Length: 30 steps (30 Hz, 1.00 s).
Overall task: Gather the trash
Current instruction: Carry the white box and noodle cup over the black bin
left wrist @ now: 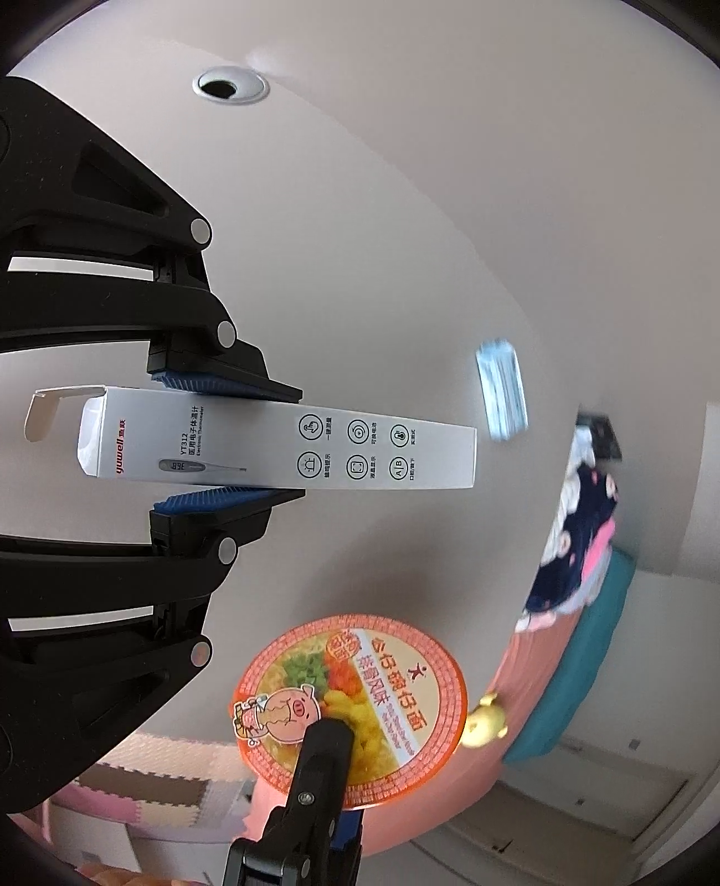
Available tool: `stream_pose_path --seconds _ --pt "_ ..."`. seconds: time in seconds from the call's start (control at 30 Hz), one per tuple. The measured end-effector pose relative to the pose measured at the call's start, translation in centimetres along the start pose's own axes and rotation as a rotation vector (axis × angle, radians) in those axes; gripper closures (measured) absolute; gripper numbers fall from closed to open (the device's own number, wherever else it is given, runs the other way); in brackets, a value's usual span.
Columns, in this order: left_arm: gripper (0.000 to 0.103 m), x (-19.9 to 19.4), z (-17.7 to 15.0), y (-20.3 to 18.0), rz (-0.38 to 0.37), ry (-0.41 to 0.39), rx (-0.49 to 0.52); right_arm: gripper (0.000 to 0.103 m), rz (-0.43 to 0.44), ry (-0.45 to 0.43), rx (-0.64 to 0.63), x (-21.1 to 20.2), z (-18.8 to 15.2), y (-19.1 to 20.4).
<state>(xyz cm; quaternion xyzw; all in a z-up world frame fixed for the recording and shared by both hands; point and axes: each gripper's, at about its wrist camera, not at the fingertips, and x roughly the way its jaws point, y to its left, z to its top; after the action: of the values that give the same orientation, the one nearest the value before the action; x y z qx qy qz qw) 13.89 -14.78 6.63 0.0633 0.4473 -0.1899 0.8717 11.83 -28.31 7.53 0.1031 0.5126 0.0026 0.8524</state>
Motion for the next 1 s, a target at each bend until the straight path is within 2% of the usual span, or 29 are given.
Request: stream_pose_path --seconds 0.67,1.0 --pt "0.075 -0.2 0.0 -17.4 -0.154 0.0 0.188 0.038 -0.113 -0.079 0.175 -8.0 -7.0 -14.3" --pt "0.075 1.9 -1.4 -27.3 -0.241 0.056 0.297 0.038 -0.178 -0.102 0.33 -11.1 -11.5 -23.3"
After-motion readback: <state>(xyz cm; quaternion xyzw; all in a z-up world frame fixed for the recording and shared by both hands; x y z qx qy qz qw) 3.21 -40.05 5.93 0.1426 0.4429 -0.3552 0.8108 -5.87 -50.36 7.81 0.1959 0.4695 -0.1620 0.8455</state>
